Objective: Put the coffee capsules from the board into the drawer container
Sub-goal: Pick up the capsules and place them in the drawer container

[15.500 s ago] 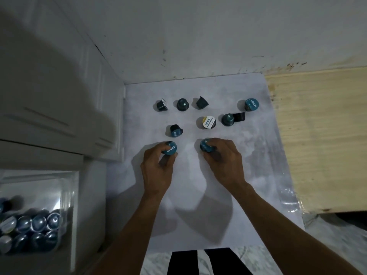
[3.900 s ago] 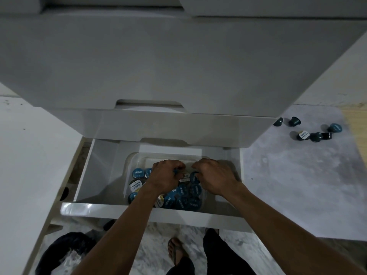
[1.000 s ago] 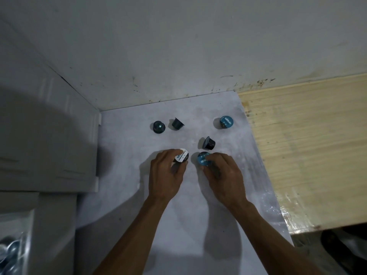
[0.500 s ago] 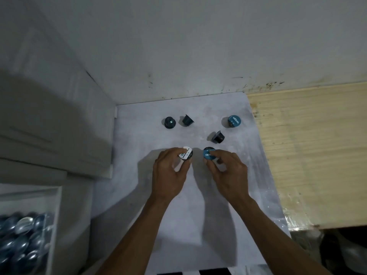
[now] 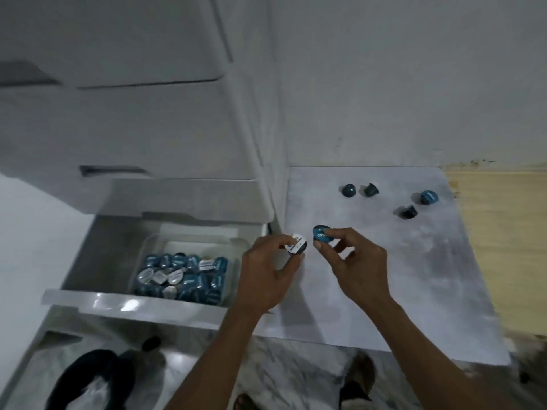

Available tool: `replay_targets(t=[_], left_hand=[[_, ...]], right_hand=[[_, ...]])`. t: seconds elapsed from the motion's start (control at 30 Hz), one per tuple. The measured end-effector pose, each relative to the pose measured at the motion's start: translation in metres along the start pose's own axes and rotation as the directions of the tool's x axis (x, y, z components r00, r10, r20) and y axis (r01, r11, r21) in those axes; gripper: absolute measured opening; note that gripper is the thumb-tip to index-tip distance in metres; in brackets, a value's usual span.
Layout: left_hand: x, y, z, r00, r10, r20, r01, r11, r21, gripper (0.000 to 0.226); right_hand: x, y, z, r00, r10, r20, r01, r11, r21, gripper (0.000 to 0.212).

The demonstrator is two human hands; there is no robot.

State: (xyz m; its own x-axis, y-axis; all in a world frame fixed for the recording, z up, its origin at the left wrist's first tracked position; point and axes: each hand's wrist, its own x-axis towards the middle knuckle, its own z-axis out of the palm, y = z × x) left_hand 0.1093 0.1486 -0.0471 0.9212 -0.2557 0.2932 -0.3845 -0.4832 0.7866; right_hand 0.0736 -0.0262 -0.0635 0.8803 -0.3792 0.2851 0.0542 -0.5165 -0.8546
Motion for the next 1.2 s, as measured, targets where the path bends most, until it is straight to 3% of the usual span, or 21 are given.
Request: replay_targets(t=[0.23, 0.43, 0.7, 0.87, 1.2], left_hand=[[-0.048, -0.075, -0.167, 0.995, -0.102, -0.014, 0.103, 0.990, 0.098, 0.023], [-0.057, -0.131, -0.253, 0.965, -0.256, -0.061, 0.263, 0.951, 0.163, 0.023], [-0.014, -0.204, -0.273, 0.958, -0.285, -0.012, 0.280, 0.932, 0.229, 0.022], [0.013, -0.232, -0.268, 0.948, -0.306, 0.090, 0.266, 0.914, 0.308, 0.026], [0.045, -0.273, -0.250, 0.917, -0.272, 0.293, 0.167, 0.926, 0.338, 0.019]], right_hand=[[-0.060, -0.083, 0.114, 0.991, 0.014, 0.130, -0.020, 0.999, 0.042, 0.017], [-0.087, -0.125, 0.179, 0.978, 0.042, 0.203, -0.041, 0.999, -0.009, 0.018], [-0.047, -0.134, 0.247, 0.948, 0.062, 0.313, -0.033, 0.995, -0.097, 0.017], [-0.026, -0.120, 0.295, 0.921, 0.142, 0.363, -0.079, 0.980, -0.183, 0.017], [-0.007, -0.110, 0.350, 0.855, 0.217, 0.471, -0.031, 0.928, -0.371, 0.024]])
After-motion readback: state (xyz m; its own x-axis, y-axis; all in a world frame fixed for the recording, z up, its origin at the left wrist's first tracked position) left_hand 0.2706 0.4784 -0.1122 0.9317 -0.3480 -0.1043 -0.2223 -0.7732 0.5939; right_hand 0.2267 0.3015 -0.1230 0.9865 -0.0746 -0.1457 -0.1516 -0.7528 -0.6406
